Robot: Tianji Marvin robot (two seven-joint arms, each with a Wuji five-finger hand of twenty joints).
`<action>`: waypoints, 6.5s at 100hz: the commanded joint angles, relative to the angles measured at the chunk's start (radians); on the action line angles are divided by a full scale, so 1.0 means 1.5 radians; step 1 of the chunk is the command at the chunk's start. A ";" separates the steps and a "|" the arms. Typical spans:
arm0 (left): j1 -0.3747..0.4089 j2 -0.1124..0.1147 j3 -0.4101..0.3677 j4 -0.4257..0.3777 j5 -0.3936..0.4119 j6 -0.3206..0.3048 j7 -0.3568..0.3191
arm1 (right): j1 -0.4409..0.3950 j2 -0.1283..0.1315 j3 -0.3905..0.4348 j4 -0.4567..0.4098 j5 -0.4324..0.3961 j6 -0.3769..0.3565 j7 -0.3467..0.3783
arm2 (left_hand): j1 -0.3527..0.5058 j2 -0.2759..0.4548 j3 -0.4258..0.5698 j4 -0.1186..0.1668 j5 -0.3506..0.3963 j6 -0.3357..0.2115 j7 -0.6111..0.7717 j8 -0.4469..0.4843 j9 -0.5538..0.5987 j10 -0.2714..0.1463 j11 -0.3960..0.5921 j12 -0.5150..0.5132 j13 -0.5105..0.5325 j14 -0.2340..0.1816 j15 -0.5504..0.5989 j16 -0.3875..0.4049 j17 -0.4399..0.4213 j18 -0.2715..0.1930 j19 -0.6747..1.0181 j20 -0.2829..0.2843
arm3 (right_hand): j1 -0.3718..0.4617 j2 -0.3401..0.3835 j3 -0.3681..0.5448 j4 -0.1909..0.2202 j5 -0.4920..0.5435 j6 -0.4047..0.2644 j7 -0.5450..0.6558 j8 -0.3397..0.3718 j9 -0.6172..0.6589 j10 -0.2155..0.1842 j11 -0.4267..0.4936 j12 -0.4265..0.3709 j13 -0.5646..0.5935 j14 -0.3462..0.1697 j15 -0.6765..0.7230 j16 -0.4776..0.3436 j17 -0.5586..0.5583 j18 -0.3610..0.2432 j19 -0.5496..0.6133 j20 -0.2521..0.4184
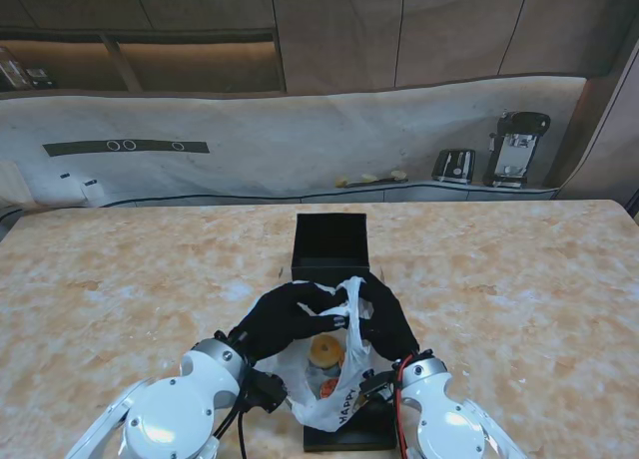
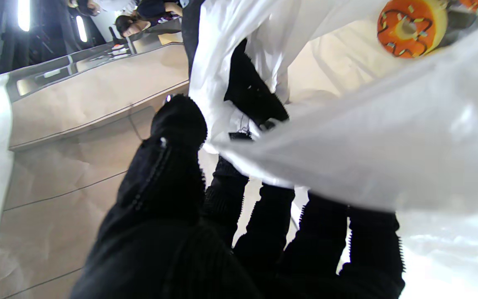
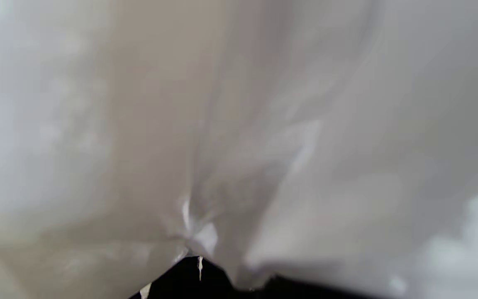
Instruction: Pack mini donuts into a plastic bag, tie the opening and put the bag into the gift box
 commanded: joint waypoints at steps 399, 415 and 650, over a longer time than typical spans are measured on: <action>-0.053 -0.036 0.127 0.105 0.129 -0.016 0.156 | 0.059 -0.036 -0.079 0.050 -0.083 0.047 -0.110 | -0.165 0.039 -0.081 -0.006 -0.219 0.040 -0.064 -0.014 -0.281 -0.035 -0.211 -0.077 -0.281 -0.086 -0.236 -0.097 -0.147 -0.075 -0.397 -0.104 | -0.073 0.001 -0.132 -0.049 0.037 0.095 0.121 -0.027 -0.032 0.011 0.059 0.036 -0.044 -0.019 0.053 0.036 -0.036 -0.026 -0.005 0.023; -0.069 -0.046 0.142 0.122 0.141 -0.010 0.185 | 0.056 -0.036 -0.079 0.050 -0.083 0.041 -0.110 | -0.108 0.063 -0.077 -0.003 -0.240 0.050 -0.015 0.010 -0.278 -0.037 -0.196 -0.059 -0.279 -0.087 -0.214 -0.080 -0.143 -0.081 -0.372 -0.097 | -0.073 -0.005 -0.131 -0.048 0.040 0.095 0.125 -0.035 -0.029 0.010 0.061 0.036 -0.042 -0.019 0.055 0.036 -0.035 -0.026 -0.005 0.023; -0.020 -0.053 0.046 0.151 0.191 -0.086 0.287 | -0.072 -0.021 0.043 -0.057 0.054 0.022 -0.067 | -0.012 0.002 0.399 -0.043 -0.135 0.024 0.383 0.204 -0.066 -0.047 0.103 0.132 -0.121 -0.073 0.101 0.017 -0.091 -0.107 0.008 -0.097 | -0.071 -0.042 0.091 0.027 0.066 0.197 0.064 0.130 0.057 0.007 0.050 0.038 -0.004 -0.040 0.060 0.036 -0.022 -0.050 0.006 0.009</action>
